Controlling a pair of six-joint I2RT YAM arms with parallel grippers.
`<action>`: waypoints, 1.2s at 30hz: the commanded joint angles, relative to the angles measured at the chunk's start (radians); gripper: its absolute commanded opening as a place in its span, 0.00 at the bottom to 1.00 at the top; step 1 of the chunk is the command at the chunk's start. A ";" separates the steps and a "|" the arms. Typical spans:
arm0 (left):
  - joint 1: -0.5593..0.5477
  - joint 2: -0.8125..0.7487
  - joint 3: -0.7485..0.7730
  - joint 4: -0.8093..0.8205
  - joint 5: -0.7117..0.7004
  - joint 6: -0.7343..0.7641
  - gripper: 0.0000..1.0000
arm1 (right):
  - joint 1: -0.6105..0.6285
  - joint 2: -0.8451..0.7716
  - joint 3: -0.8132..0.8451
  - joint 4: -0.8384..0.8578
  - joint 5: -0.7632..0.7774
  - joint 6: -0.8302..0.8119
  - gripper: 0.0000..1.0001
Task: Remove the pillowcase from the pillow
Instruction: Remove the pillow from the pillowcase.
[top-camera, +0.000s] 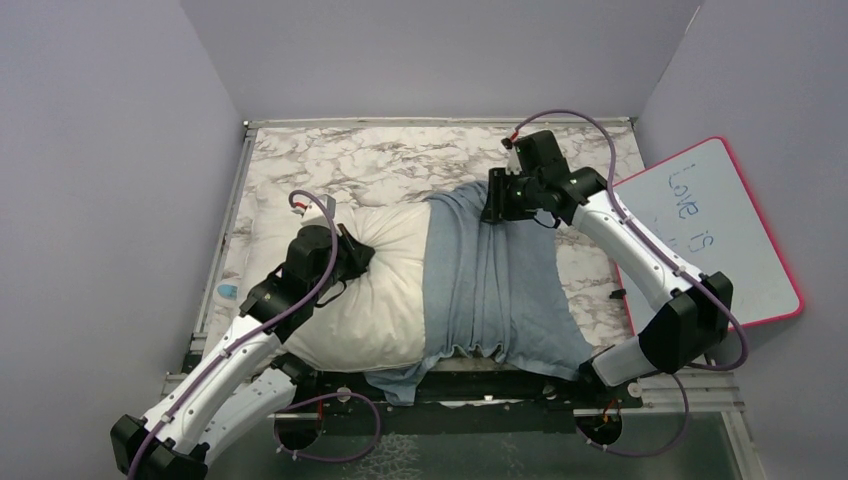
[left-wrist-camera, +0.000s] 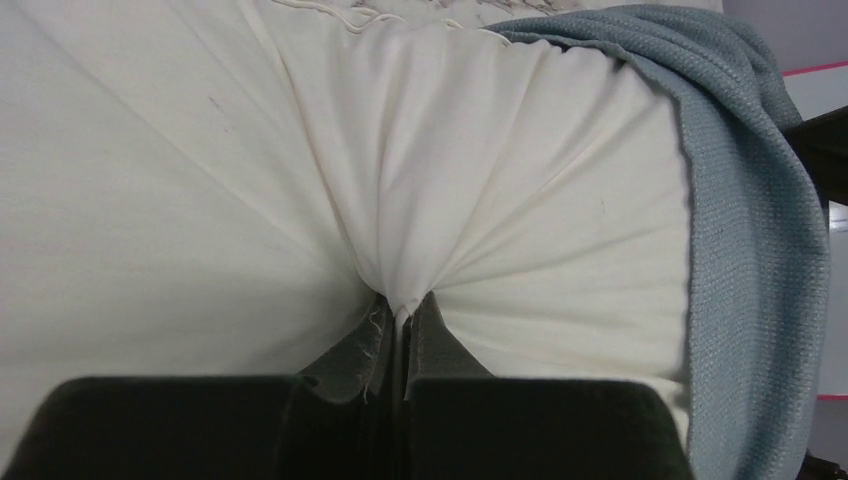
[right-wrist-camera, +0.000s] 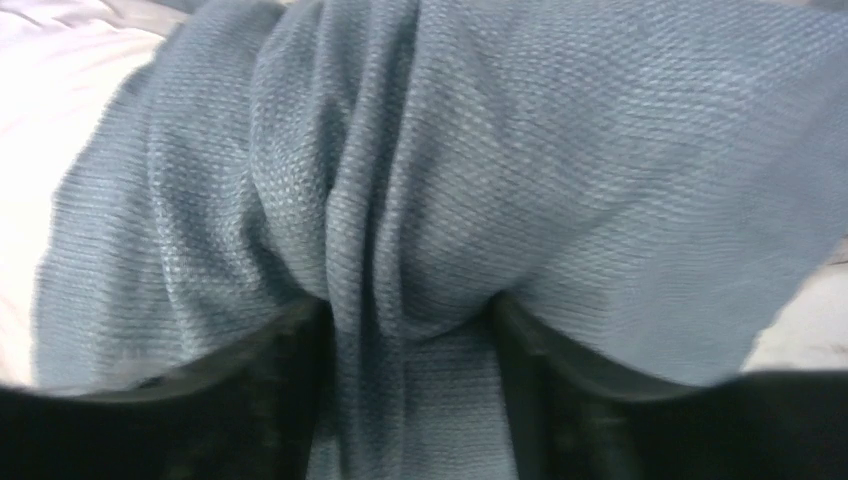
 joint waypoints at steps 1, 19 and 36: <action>0.018 0.012 -0.005 -0.157 -0.114 0.023 0.00 | -0.028 -0.028 -0.015 0.020 0.272 0.000 0.30; 0.147 0.211 0.188 -0.074 -0.085 0.029 0.00 | -0.126 0.315 0.647 -0.215 -0.164 -0.138 0.40; 0.337 0.495 0.396 0.074 0.084 0.008 0.00 | -0.123 -0.493 -0.327 0.100 -0.494 0.262 0.89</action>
